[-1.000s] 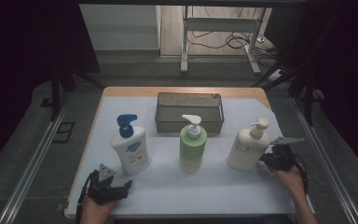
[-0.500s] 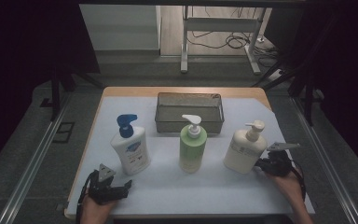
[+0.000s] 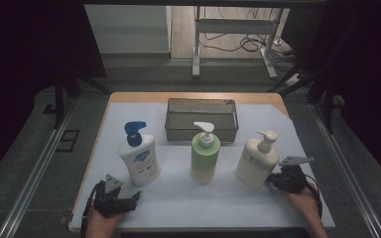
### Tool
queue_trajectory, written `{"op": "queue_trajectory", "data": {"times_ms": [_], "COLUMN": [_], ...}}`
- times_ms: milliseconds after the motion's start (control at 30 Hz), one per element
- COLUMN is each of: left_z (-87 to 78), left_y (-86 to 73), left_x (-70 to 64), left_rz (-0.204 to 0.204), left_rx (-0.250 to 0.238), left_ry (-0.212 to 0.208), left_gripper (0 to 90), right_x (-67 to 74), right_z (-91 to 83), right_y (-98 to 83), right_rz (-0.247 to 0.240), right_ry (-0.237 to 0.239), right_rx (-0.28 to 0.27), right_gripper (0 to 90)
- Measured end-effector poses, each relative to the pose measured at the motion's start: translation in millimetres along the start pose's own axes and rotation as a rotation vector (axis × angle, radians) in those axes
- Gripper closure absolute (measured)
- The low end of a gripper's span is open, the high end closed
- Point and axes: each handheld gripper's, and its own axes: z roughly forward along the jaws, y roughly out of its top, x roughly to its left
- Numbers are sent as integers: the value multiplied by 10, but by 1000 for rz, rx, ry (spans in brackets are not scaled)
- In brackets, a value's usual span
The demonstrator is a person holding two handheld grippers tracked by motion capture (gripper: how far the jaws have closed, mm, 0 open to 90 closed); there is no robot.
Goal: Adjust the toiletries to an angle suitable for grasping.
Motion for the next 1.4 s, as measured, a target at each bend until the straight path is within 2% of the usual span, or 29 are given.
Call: {"op": "queue_trajectory", "data": {"times_ms": [167,367,500,533,867,1000,1400], "left_z": [0,0,0,0,0,0,0], "left_y": [1,0,0,0,1,0,0], "left_x": [0,0,0,0,1,0,0], "left_rz": [0,0,0,0,0,0,0], "left_rx": [1,0,0,0,1,0,0], "left_ry": [0,0,0,0,-1,0,0], "left_gripper": [103,103,103,103,103,103,103], "right_x": [49,44,71,90,212,262,446], "right_z": [-1,-38,-106,-141,-313,-371,-523], "right_y": [-4,-23,-49,-65,-87,-60,105], "right_rz": [-6,2,-1,-6,-11,-18,-58], "right_ry": [-2,-6,-25,-33,-45,-44,-28], "right_rx": [3,-6,-14,-17,-42,-49,-84], "right_gripper": [838,784,725,687,540,471,361]}}
